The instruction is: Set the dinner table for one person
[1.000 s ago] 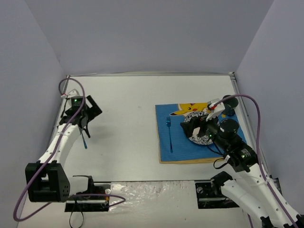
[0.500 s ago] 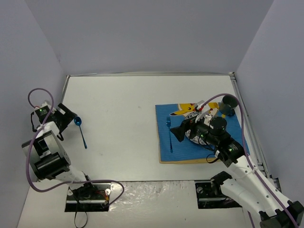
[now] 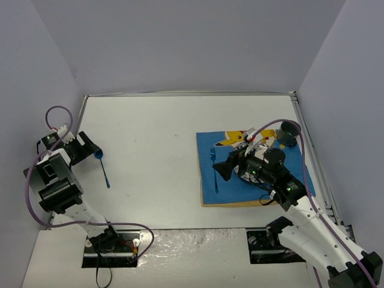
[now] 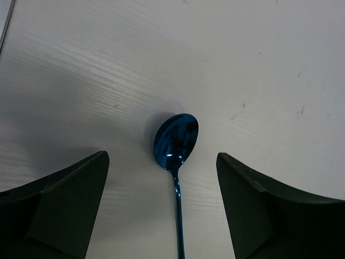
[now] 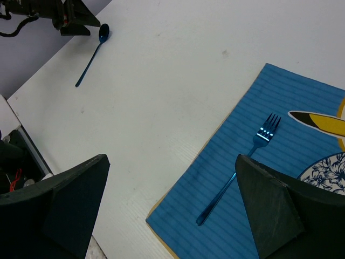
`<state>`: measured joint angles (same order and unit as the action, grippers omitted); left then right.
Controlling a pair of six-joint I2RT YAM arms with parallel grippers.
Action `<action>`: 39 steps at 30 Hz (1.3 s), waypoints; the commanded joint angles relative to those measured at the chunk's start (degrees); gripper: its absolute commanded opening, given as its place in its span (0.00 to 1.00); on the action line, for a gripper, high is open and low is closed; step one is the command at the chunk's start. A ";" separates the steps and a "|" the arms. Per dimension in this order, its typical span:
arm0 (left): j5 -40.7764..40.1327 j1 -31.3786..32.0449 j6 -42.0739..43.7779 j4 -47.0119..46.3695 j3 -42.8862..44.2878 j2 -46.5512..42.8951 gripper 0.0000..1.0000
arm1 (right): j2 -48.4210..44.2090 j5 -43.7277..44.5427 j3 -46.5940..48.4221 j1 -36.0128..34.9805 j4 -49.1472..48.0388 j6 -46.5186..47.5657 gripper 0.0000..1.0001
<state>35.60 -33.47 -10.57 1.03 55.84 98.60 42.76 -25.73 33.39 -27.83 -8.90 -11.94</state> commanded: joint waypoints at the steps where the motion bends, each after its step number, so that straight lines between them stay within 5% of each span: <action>1: 6.10 -0.64 5.61 -1.28 3.56 1.92 0.73 | 0.29 -1.69 0.37 -0.29 -5.78 0.43 1.00; 32: 15.38 -1.15 8.64 3.54 7.08 12.04 0.27 | 1.26 -1.77 0.10 -0.29 -6.04 1.05 1.00; 39: 16.05 -1.07 8.00 3.02 6.80 11.70 0.08 | 0.82 -1.31 -0.08 -0.29 -5.93 1.05 1.00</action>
<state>51.31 -34.48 -3.82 3.17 62.57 110.51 43.46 -26.41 33.21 -27.83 -9.91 -11.65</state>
